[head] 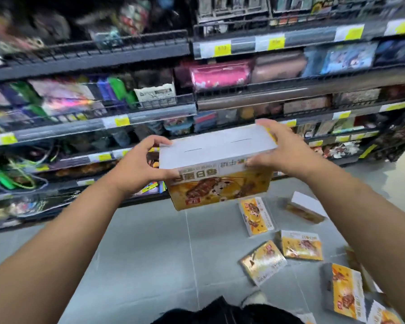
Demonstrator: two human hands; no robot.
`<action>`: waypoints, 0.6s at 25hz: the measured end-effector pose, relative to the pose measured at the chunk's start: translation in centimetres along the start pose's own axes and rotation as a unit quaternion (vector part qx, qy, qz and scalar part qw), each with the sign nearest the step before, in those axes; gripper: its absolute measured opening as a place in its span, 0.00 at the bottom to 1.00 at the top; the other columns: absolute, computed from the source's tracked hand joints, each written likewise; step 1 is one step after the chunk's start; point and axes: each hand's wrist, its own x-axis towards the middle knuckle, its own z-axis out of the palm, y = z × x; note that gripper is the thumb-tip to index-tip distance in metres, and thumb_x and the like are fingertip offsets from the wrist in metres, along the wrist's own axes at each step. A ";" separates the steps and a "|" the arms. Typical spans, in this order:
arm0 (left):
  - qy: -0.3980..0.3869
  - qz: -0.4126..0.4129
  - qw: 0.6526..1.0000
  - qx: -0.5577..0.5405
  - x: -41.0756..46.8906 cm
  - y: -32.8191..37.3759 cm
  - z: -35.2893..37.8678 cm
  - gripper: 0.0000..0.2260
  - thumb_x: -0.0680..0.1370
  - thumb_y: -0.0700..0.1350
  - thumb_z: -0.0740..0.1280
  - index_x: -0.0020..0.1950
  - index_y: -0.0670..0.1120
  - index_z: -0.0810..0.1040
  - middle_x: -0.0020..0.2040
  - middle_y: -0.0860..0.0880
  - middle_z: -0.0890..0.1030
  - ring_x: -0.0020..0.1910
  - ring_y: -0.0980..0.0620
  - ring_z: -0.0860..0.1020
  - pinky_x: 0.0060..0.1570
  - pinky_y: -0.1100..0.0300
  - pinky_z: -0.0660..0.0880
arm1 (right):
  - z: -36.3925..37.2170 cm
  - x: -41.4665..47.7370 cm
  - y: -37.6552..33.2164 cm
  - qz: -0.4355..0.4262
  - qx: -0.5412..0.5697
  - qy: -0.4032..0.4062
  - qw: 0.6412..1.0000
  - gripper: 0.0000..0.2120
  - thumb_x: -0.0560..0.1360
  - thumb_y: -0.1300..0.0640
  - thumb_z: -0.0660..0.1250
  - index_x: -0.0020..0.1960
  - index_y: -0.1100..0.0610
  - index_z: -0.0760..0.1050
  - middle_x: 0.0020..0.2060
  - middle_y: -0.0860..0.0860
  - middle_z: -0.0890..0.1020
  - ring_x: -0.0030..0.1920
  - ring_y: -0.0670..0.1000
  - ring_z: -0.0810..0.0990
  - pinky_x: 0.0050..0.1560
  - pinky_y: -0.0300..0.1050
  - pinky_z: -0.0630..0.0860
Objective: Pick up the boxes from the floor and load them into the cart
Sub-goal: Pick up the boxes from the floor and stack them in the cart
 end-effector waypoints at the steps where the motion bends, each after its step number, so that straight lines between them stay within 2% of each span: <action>1: 0.019 0.008 1.000 -0.013 -1.7 0.0 -2.3 0.28 0.56 0.48 0.84 0.51 0.59 0.75 0.55 0.53 0.78 0.54 0.47 0.80 0.49 0.47 0.81 | 1.7 0.3 -2.4 -0.014 0.027 -0.001 1.000 0.37 0.65 0.53 0.79 0.69 0.44 0.66 0.60 0.46 0.69 0.61 0.50 0.70 0.57 0.44 0.72; 4: 0.095 0.005 0.995 -0.026 -6.6 -1.6 -10.4 0.27 0.57 0.46 0.82 0.52 0.57 0.76 0.57 0.52 0.78 0.55 0.48 0.80 0.47 0.49 0.81 | 7.7 1.1 -9.7 -0.051 0.083 0.000 0.995 0.34 0.64 0.54 0.80 0.66 0.43 0.70 0.61 0.50 0.75 0.56 0.51 0.74 0.53 0.42 0.74; 8: 0.176 -0.006 0.984 -0.034 -12.4 -4.2 -19.8 0.26 0.61 0.43 0.81 0.54 0.56 0.77 0.58 0.51 0.79 0.54 0.52 0.81 0.50 0.54 0.80 | 15.8 2.0 -18.9 -0.080 0.110 -0.006 0.991 0.32 0.65 0.54 0.79 0.66 0.44 0.71 0.58 0.49 0.74 0.53 0.51 0.75 0.44 0.35 0.73; 12: 0.285 -0.031 0.957 -0.049 -18.6 -6.9 -26.9 0.19 0.70 0.38 0.75 0.57 0.52 0.78 0.56 0.52 0.80 0.52 0.52 0.82 0.43 0.62 0.79 | 23.2 2.1 -27.4 -0.117 0.124 -0.027 0.985 0.30 0.65 0.52 0.79 0.64 0.46 0.72 0.58 0.47 0.74 0.57 0.50 0.74 0.55 0.41 0.74; 15: 0.364 -0.050 0.928 -0.061 -22.4 -8.6 -30.8 0.18 0.72 0.40 0.74 0.59 0.51 0.79 0.57 0.51 0.81 0.51 0.52 0.82 0.44 0.59 0.81 | 27.8 2.6 -32.3 -0.142 0.123 -0.062 0.980 0.26 0.65 0.48 0.78 0.60 0.45 0.74 0.55 0.48 0.77 0.56 0.51 0.76 0.57 0.47 0.75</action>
